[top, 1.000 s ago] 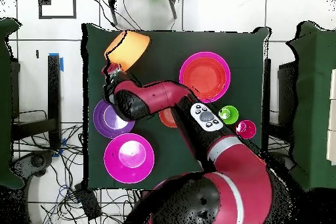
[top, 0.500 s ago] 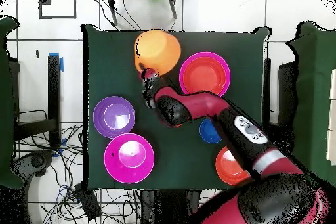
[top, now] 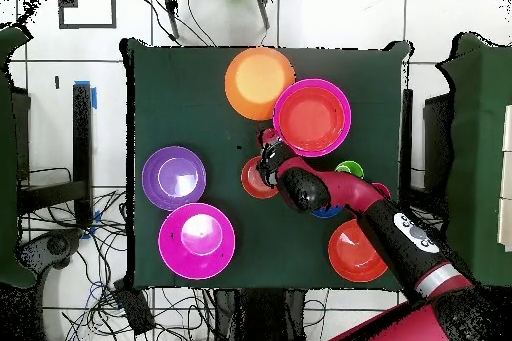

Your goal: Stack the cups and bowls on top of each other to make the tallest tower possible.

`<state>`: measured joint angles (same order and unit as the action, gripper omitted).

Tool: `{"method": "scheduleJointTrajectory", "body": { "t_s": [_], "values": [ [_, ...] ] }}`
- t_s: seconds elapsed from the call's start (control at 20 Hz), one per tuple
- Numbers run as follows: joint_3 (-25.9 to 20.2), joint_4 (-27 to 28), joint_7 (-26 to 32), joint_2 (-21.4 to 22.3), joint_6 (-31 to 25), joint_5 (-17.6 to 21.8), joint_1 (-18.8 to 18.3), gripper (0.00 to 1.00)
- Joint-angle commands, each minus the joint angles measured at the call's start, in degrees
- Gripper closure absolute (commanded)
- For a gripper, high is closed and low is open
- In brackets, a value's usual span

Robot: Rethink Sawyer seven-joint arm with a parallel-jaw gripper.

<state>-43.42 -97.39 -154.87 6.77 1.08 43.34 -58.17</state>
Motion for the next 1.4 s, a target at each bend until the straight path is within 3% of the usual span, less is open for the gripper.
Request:
{"method": "scheduleJointTrajectory", "body": {
  "t_s": [0.05, 0.4, 0.55, 0.85, 0.95, 1.1, 1.4],
  "values": [
    [3.11, -3.35, 11.83, -6.79, -19.64, -0.8, 2.27, 0.0],
    [1.95, -4.92, 11.42, -9.48, -26.17, -7.62, 1.15, 0.0],
    [1.89, -5.88, 10.59, -8.74, -25.02, -8.01, 1.51, 0.0],
    [0.84, -6.63, 9.19, -6.98, -19.33, -4.77, 2.15, 0.0],
    [0.5, -7.34, 8.67, -4.67, -17.66, -3.64, 3.09, 0.0],
    [0.02, -9.8, 5.84, 2.69, -12.32, -1.21, 5.74, 0.0],
    [-0.1, -13.24, -0.15, 13.93, -4.97, -1.41, 10.35, 0.0]
  ]
}}
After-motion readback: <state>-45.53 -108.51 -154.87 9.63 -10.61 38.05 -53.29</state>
